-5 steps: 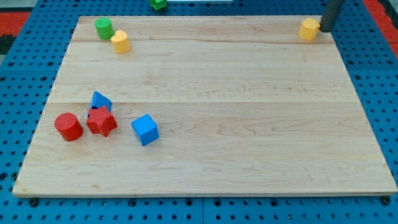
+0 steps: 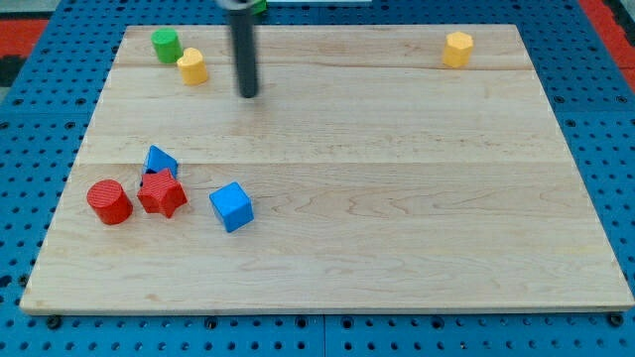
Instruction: Slide the yellow heart closer to the yellow hexagon
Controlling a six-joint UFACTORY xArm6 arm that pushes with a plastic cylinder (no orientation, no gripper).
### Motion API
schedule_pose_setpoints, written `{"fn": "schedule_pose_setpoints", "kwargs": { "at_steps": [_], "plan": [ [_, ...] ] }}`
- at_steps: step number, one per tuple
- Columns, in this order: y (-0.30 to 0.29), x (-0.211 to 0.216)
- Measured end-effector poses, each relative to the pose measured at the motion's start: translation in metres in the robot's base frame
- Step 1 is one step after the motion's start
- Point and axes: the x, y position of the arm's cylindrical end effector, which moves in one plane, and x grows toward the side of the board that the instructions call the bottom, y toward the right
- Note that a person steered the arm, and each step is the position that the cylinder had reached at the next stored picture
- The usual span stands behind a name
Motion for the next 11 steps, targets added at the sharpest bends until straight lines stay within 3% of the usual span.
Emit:
{"fn": "schedule_pose_setpoints", "kwargs": {
  "at_steps": [1,2,3,5,6,8,9,10,11],
  "plan": [
    [-0.097,0.000],
    [-0.081,-0.022],
    [-0.013,-0.023],
    [-0.048,-0.041],
    [0.021,-0.064],
    [0.207,-0.064],
    [0.133,-0.063],
    [0.130,-0.100],
    [0.221,-0.084]
  ]
}}
